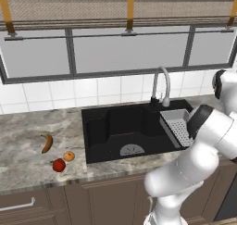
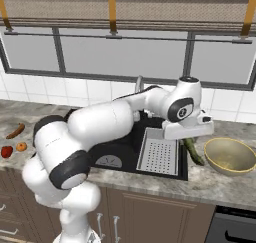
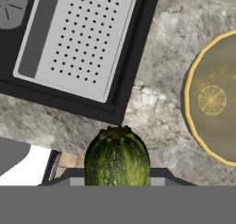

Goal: There is a mixed pile of frozen fruits and vegetables on the counter. Locate all the frozen vegetables and place the items in a bowl on the counter. Take all the frozen fruits and defrost them in a running sink.

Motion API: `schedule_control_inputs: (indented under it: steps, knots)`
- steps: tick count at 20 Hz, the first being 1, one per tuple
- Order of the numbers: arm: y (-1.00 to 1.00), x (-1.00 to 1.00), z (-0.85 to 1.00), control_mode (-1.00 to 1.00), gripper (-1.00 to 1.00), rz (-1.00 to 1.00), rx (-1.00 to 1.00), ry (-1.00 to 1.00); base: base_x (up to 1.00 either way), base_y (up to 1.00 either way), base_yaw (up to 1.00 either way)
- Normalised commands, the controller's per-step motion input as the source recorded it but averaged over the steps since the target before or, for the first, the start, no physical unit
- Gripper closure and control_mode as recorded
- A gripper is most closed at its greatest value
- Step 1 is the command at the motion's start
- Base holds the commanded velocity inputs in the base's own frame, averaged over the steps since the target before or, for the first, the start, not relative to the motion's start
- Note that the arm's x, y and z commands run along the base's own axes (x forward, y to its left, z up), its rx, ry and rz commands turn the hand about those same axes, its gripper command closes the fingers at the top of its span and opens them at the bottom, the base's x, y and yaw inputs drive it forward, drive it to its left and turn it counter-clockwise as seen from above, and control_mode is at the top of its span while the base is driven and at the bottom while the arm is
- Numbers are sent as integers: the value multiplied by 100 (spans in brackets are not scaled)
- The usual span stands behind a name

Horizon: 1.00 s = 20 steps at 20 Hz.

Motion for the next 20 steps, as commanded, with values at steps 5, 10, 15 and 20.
schedule_control_inputs:
  steps: [5,10,15,20]
  knots:
    - [-74,40,-11,-100,100,16,4,-2,0,0,0]
    - [-59,38,-17,-100,100,17,2,0,0,0,0]
    - [-52,32,-17,-100,100,18,2,1,0,0,0]
    - [-60,21,-13,-100,100,14,5,2,0,0,0]
